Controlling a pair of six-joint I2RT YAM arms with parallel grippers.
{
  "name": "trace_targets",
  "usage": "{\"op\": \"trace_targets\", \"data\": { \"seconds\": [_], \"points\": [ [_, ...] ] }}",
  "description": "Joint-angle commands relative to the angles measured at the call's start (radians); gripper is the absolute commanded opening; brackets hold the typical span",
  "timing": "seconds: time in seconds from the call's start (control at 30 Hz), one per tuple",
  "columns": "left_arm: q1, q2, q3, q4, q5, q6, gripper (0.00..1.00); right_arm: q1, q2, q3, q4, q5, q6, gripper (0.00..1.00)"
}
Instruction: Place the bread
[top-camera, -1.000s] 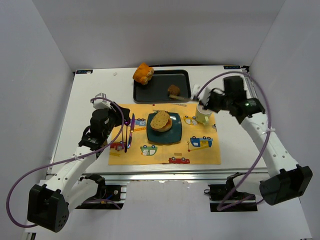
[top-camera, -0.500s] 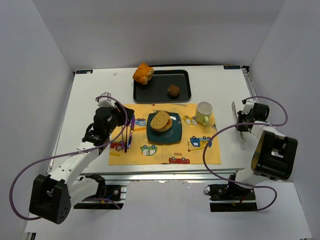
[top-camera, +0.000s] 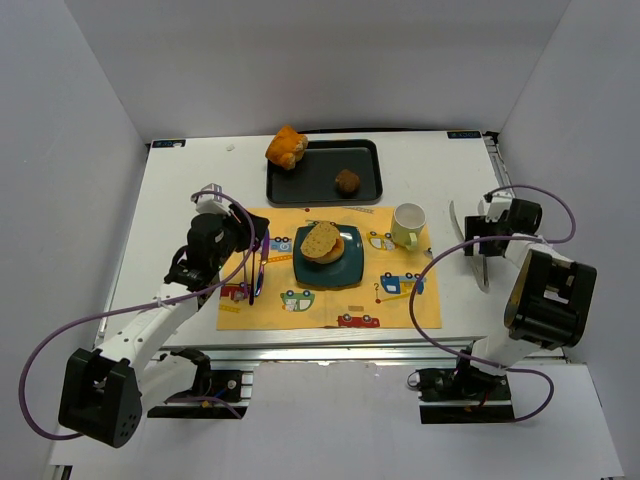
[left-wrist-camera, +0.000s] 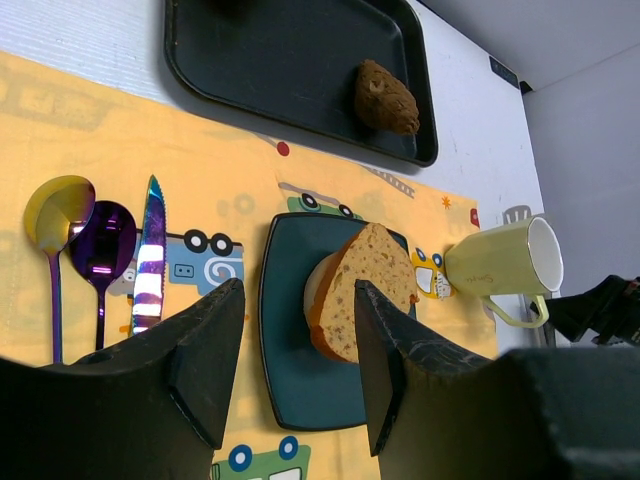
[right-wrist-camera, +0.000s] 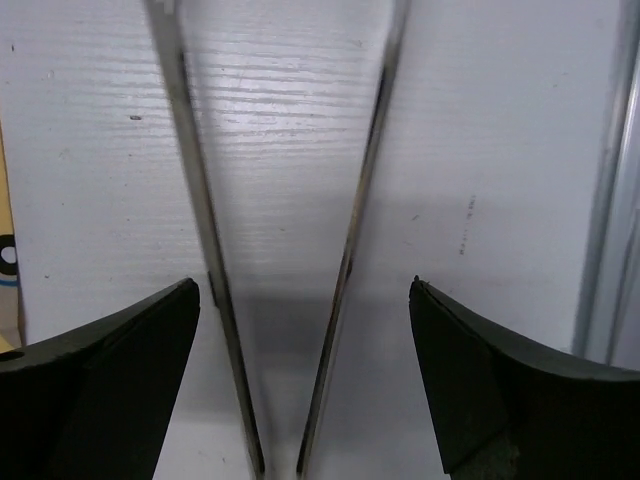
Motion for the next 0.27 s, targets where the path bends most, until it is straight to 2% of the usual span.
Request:
{"op": "trace_targets", "data": {
  "seconds": [0.0, 0.07, 0.23],
  "points": [
    [0.005, -0.012, 0.034, 0.006, 0.011, 0.004, 0.57, -0.002, -0.072, 0.105, -0.066, 0.043, -0.054, 0.89],
    [0.005, -0.01, 0.035, 0.008, 0.01, 0.003, 0.57, -0.002, -0.118, 0.153, -0.081, 0.012, -0.071, 0.89],
    [0.005, 0.005, 0.05, 0.0, 0.013, 0.009, 0.57, 0.048, -0.19, 0.324, -0.107, -0.223, -0.068, 0.89]
  ]
}}
